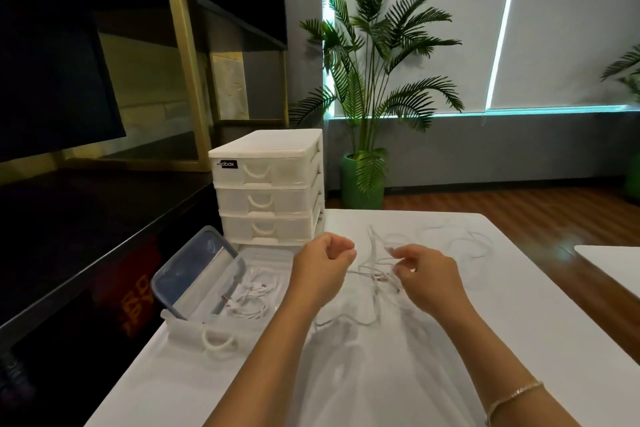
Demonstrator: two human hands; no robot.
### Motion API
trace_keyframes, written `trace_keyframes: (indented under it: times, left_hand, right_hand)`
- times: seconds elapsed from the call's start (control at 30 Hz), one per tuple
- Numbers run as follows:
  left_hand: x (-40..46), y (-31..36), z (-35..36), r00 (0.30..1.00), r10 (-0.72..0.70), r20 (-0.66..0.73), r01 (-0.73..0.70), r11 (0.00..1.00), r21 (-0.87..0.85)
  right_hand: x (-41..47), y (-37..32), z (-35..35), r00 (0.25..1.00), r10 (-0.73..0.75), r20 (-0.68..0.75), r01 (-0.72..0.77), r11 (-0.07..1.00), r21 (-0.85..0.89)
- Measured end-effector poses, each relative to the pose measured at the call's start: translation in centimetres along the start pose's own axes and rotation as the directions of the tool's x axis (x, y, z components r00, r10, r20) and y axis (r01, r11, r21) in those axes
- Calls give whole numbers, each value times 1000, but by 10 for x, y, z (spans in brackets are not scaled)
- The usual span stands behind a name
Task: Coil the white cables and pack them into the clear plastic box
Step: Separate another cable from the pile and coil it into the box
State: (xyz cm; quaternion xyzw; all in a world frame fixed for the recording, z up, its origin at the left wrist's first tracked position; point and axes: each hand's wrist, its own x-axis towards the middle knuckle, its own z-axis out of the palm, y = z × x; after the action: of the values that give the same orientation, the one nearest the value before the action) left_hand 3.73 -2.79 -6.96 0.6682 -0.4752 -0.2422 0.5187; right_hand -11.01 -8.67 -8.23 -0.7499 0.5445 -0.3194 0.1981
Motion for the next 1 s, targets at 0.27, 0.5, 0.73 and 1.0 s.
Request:
trace_keyframes:
  times: [0.27,0.5,0.73,1.0]
  left_hand:
    - [6,-19,44,998,-12,64,-8,953,302]
    - [18,-23,61,991,77,109,-121,863,490]
    - [20,-27,63,997,60,54,-80,837,541]
    - [15,-3,46,952,192,-237,-117,948,297]
  right_hand:
    - [-6,34,3,982,143,120,-147,989,30]
    - [-9,38,9,977,81,195,-75,996,-38]
    - [-9,42,12,982,39,186,-24,996,-87]
    - [-9,40,14,994,-34,105,43,996,-84]
